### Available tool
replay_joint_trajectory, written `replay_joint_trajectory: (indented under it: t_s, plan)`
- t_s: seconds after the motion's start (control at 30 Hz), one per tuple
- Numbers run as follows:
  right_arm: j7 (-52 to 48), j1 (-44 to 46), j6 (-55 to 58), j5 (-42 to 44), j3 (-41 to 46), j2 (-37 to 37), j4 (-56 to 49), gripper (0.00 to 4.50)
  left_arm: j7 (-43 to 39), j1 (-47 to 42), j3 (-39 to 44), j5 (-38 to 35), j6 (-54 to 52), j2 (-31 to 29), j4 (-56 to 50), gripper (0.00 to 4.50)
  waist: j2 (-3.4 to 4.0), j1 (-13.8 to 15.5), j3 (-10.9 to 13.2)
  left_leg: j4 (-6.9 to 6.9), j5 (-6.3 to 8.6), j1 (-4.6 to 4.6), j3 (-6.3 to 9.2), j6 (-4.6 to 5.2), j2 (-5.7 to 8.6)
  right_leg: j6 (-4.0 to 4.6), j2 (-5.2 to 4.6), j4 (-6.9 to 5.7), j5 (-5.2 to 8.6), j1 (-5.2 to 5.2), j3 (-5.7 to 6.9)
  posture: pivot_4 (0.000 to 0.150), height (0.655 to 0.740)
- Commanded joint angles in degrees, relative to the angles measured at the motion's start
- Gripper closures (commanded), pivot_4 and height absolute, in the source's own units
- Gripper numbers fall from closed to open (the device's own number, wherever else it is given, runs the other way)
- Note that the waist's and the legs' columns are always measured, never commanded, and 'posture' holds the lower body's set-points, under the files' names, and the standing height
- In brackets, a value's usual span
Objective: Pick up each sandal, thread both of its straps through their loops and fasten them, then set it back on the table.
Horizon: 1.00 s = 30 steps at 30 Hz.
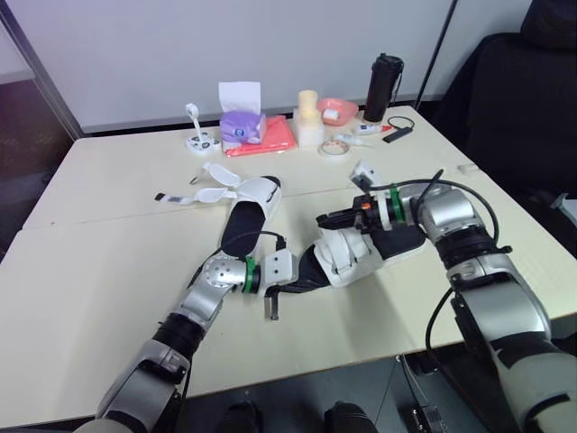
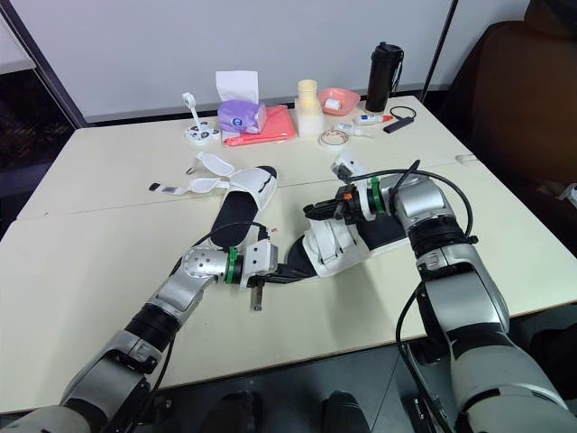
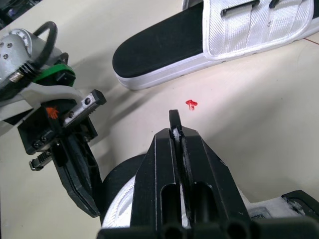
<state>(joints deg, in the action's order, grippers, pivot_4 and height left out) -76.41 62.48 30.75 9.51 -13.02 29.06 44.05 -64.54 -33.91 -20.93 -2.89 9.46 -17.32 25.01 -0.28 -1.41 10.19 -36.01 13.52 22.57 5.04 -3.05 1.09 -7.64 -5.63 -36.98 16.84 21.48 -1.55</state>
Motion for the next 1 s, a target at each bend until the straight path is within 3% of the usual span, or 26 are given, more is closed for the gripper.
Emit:
replay_joint_trajectory:
  t_s: [0.03,0.57,0.67,0.83,1.0]
  plan:
    - [1.1,2.4,-3.5,-1.3,1.2,-0.6,1.7,4.47,-0.6,1.8,-2.3,3.0,-1.0,-1.1,1.7,4.5,0.0,-0.1,0.0,0.0,0.0,0.0,0.0,0.0,0.0,0.0,0.0,0.0,0.0,0.0,0.0,0.15,0.74]
    - [4.6,2.8,-11.6,-11.3,-2.4,-4.5,16.2,4.47,0.3,2.6,-2.1,3.0,-1.1,-1.6,0.6,4.5,0.0,-1.1,-0.1,-0.04,0.0,-0.18,0.02,0.0,0.0,0.0,0.0,-0.02,0.0,-0.19,0.0,0.15,0.74]
    - [5.5,3.0,-13.0,-12.5,-2.6,-5.3,17.7,3.62,0.4,2.6,-2.1,2.9,-1.2,-1.5,0.4,4.5,-0.04,-1.1,-0.2,-0.05,0.0,-0.26,0.02,0.0,0.0,0.0,0.0,-0.04,0.0,-0.28,0.0,0.15,0.74]
    - [9.5,3.3,-17.6,-14.1,-1.6,-5.9,19.0,1.1,0.6,2.8,-1.9,2.9,-1.5,-1.5,-0.1,4.5,-0.04,-1.1,-0.2,0.0,0.0,-0.23,0.03,0.0,0.0,-0.01,0.0,-0.02,0.01,-0.23,0.0,0.15,0.74]
    - [14.9,4.3,-19.9,-14.5,0.2,-6.6,22.1,1.1,0.5,3.2,-1.9,2.9,-1.7,-1.5,-0.6,4.5,-0.04,-1.1,-0.2,-0.01,0.0,-0.24,0.02,0.0,0.0,0.0,0.0,-0.02,0.0,-0.25,0.0,0.15,0.74]
